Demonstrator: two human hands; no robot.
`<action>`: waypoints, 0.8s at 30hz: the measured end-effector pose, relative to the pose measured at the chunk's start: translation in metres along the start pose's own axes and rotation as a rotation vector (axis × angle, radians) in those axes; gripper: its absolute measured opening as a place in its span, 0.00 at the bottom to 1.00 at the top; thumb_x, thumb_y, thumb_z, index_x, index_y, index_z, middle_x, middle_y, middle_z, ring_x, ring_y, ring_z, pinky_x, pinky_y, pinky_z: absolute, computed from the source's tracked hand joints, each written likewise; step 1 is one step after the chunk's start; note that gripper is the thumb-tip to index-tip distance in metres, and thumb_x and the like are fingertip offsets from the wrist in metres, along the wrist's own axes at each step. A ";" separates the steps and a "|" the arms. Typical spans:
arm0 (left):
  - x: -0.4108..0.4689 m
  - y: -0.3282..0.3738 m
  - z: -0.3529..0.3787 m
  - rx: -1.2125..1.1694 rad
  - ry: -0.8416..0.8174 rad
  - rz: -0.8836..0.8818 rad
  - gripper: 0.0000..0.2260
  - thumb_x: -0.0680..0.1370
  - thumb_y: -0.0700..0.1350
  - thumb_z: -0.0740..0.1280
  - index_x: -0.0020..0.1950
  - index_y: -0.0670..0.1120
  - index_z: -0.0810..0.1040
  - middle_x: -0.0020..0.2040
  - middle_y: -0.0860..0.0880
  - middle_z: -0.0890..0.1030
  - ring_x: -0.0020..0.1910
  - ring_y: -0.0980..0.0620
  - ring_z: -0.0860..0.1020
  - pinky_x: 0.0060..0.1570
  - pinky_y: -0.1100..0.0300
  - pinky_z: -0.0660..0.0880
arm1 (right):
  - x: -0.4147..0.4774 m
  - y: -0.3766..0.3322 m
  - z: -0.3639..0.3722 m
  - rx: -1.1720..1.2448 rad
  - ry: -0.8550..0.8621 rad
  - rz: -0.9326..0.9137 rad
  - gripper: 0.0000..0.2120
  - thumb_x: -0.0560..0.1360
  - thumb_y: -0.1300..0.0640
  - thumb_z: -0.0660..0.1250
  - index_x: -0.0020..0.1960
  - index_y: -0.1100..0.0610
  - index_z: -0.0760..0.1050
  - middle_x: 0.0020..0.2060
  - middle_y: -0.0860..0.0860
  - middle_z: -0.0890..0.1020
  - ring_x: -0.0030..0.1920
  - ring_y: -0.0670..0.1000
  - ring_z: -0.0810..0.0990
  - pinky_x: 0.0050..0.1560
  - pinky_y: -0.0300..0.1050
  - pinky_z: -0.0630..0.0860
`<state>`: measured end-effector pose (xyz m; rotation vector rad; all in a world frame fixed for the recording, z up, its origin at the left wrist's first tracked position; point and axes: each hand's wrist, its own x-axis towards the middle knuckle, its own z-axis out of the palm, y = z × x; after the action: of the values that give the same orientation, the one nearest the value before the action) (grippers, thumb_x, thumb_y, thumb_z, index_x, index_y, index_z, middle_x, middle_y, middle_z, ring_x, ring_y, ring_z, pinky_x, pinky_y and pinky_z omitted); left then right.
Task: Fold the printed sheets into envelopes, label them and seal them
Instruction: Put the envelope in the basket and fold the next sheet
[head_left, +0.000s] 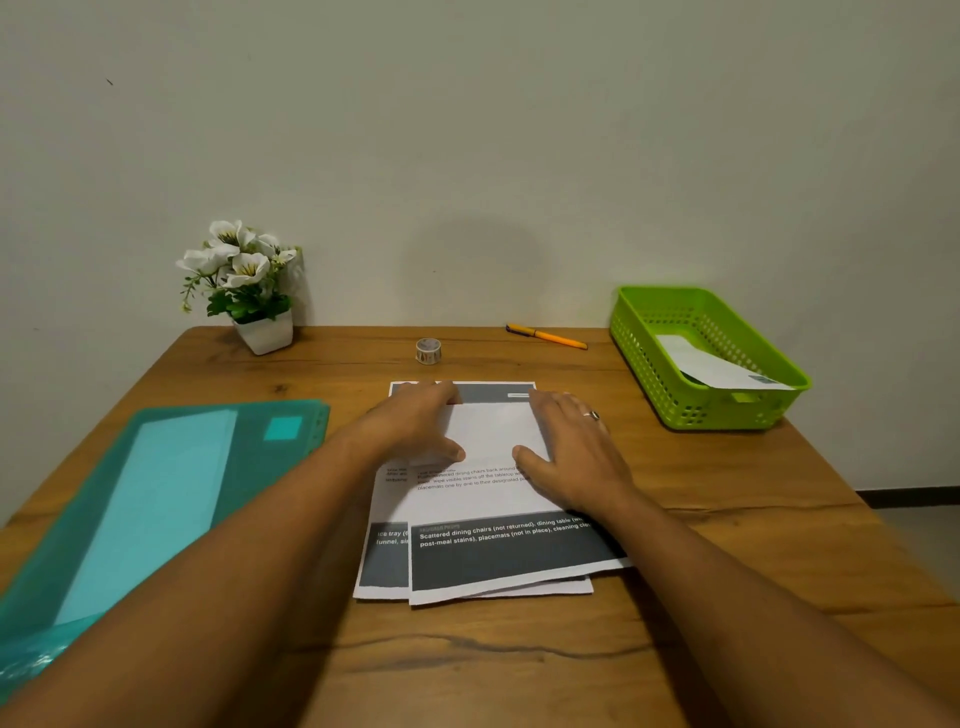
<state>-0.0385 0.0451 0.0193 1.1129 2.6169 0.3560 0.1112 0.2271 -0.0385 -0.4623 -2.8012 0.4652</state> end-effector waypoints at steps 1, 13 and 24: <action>-0.002 -0.001 -0.001 -0.023 0.009 -0.002 0.24 0.71 0.52 0.79 0.63 0.53 0.74 0.60 0.53 0.76 0.56 0.50 0.75 0.56 0.50 0.77 | -0.001 0.000 -0.001 0.011 0.021 0.003 0.32 0.74 0.39 0.64 0.75 0.50 0.65 0.71 0.49 0.72 0.71 0.54 0.67 0.70 0.56 0.66; -0.030 0.005 0.003 0.107 0.300 0.098 0.14 0.73 0.54 0.75 0.54 0.57 0.73 0.52 0.56 0.80 0.50 0.48 0.77 0.48 0.49 0.79 | -0.005 -0.010 -0.018 -0.261 0.202 -0.095 0.38 0.70 0.37 0.73 0.74 0.53 0.69 0.62 0.54 0.76 0.66 0.58 0.73 0.77 0.64 0.59; -0.061 0.013 0.029 0.160 0.402 0.146 0.09 0.81 0.49 0.67 0.61 0.57 0.76 0.57 0.55 0.81 0.56 0.50 0.78 0.46 0.53 0.76 | -0.024 -0.026 -0.015 -0.343 0.158 -0.301 0.10 0.75 0.55 0.68 0.54 0.52 0.84 0.52 0.51 0.84 0.51 0.55 0.81 0.62 0.55 0.72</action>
<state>0.0203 0.0125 0.0060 1.4191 2.9607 0.4485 0.1304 0.1992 -0.0200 -0.1282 -2.7329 -0.1128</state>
